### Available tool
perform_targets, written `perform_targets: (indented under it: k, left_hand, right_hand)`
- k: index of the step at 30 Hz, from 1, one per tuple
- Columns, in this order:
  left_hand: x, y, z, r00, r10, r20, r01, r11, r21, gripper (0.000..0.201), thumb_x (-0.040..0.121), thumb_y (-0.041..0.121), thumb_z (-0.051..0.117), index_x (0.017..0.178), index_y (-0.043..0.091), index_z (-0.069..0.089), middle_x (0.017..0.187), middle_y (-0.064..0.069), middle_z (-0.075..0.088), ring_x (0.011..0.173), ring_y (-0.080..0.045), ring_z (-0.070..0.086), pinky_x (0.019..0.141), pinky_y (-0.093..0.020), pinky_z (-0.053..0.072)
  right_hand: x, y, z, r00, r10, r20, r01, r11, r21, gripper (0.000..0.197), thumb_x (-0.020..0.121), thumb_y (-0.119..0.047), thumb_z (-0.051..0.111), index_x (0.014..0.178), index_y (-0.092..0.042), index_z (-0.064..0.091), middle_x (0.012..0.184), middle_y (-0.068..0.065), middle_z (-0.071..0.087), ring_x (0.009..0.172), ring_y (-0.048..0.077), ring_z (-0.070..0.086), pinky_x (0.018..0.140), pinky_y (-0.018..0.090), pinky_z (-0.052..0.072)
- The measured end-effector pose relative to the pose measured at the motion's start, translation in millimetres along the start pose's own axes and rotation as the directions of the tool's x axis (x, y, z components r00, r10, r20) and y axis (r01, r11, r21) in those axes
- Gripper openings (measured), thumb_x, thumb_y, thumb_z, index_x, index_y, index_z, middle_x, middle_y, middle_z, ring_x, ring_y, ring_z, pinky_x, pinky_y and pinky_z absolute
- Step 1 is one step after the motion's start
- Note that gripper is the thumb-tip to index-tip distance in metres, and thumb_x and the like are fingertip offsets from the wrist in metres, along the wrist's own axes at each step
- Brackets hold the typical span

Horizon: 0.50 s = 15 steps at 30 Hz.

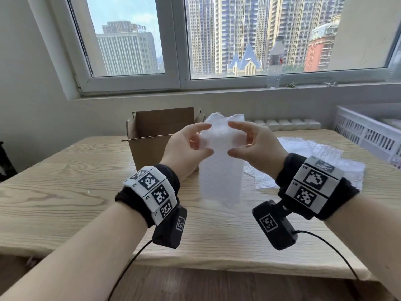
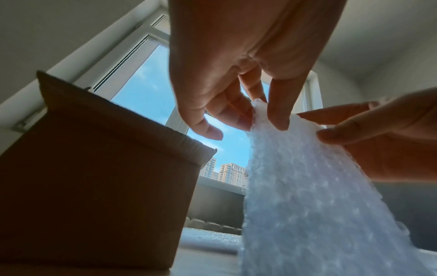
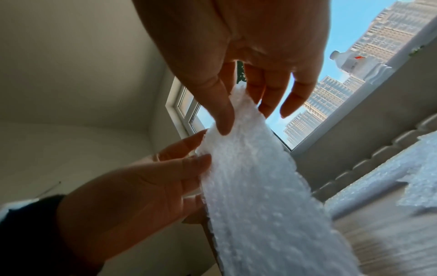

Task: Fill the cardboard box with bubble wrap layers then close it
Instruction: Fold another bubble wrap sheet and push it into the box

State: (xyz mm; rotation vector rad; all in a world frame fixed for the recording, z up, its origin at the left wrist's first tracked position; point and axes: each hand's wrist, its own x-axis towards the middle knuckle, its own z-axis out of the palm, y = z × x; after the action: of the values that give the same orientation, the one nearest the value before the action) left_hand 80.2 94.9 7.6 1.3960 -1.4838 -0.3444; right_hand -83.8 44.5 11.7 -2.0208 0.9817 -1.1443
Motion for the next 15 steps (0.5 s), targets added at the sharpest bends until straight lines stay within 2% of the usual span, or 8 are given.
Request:
perform_targets:
  k: [1,3,4,6,7,9,12,15]
  left_hand:
    - [0.0,0.3,0.0,1.000,0.021,-0.008,-0.021,0.998,0.057,0.053,0.075,0.010,0.075,0.122,0.026,0.059,0.088,0.002,0.059,0.086,-0.017,0.060,0.087,-0.026,0.051]
    - [0.1,1.7,0.8,0.998,0.065,-0.024,-0.060,0.983,0.175,0.049,0.075,0.015,0.076,0.121,0.026,0.061,0.088,0.003,0.060,0.082,-0.014,0.058,0.088,-0.030,0.052]
    - [0.4,2.0,1.1,0.996,0.086,-0.032,-0.077,0.970,0.229,0.043,0.076,0.018,0.075,0.116,0.026,0.063,0.091,0.003,0.061,0.081,-0.012,0.057,0.087,-0.031,0.052]
    - [0.3,2.0,1.9,0.994,0.101,-0.039,-0.084,0.946,0.314,0.032,0.078,0.024,0.073,0.109,0.026,0.064,0.097,0.003,0.056,0.076,-0.007,0.053,0.083,-0.027,0.050]
    - [0.1,1.5,2.4,0.994,0.096,-0.044,-0.075,0.937,0.342,0.032,0.079,0.027,0.072,0.110,0.026,0.063,0.098,0.003,0.051,0.073,-0.004,0.050,0.080,-0.024,0.048]
    - [-0.2,0.2,2.9,0.995,0.060,-0.075,-0.030,0.935,0.354,0.042,0.080,0.033,0.070,0.119,0.027,0.057,0.100,0.003,0.045,0.073,-0.005,0.048,0.080,-0.024,0.047]
    - [-1.7,-0.9,2.0,0.995,-0.022,-0.095,0.048,0.958,0.281,0.060,0.083,0.038,0.066,0.136,0.023,0.041,0.095,0.003,0.056,0.082,-0.011,0.056,0.080,-0.025,0.047]
    - [-4.1,-2.0,5.5,0.978,-0.187,0.089,0.181,0.980,0.079,0.081,0.084,0.037,0.066,0.149,0.020,0.020,0.091,0.000,0.072,0.083,-0.009,0.069,0.081,-0.028,0.055]
  right_hand:
    - [0.2,0.1,0.8,1.000,-0.008,0.002,0.008,0.999,-0.050,0.062,0.074,0.000,0.072,0.132,-0.014,0.053,0.119,0.006,0.062,0.085,0.008,0.050,0.082,0.024,0.046]
    - [0.5,-0.1,2.6,1.000,-0.023,-0.019,0.019,0.987,-0.158,0.052,0.075,-0.005,0.073,0.124,-0.014,0.060,0.114,0.000,0.062,0.082,0.002,0.048,0.079,0.017,0.040]
    - [0.5,0.2,3.4,0.999,-0.022,-0.035,0.015,0.980,-0.197,0.044,0.076,-0.008,0.072,0.119,-0.015,0.063,0.115,0.000,0.062,0.085,0.005,0.050,0.082,0.018,0.040]
    - [0.3,1.0,3.8,0.998,-0.001,-0.062,-0.015,0.967,-0.255,0.034,0.080,-0.015,0.070,0.113,-0.017,0.066,0.119,0.003,0.056,0.104,0.015,0.050,0.098,0.026,0.040]
    - [0.1,0.9,3.5,0.997,0.005,-0.072,-0.025,0.960,-0.278,0.032,0.081,-0.017,0.069,0.112,-0.016,0.066,0.121,0.005,0.050,0.114,0.019,0.046,0.105,0.029,0.036]
    - [1.0,0.2,2.1,0.994,-0.012,-0.107,-0.020,0.957,-0.291,0.031,0.083,-0.017,0.067,0.112,-0.010,0.065,0.124,0.008,0.049,0.121,0.022,0.043,0.107,0.030,0.033]
    - [3.8,-0.3,-0.6,0.982,0.019,-0.190,-0.046,0.989,-0.139,0.029,0.085,-0.014,0.064,0.113,-0.007,0.062,0.108,0.007,0.063,0.102,0.020,0.056,0.096,0.031,0.045]
    - [2.3,-0.8,-0.2,0.983,0.044,-0.179,-0.034,0.998,0.057,0.029,0.084,-0.007,0.064,0.112,-0.014,0.062,0.107,0.000,0.064,0.102,0.020,0.061,0.097,0.037,0.050]
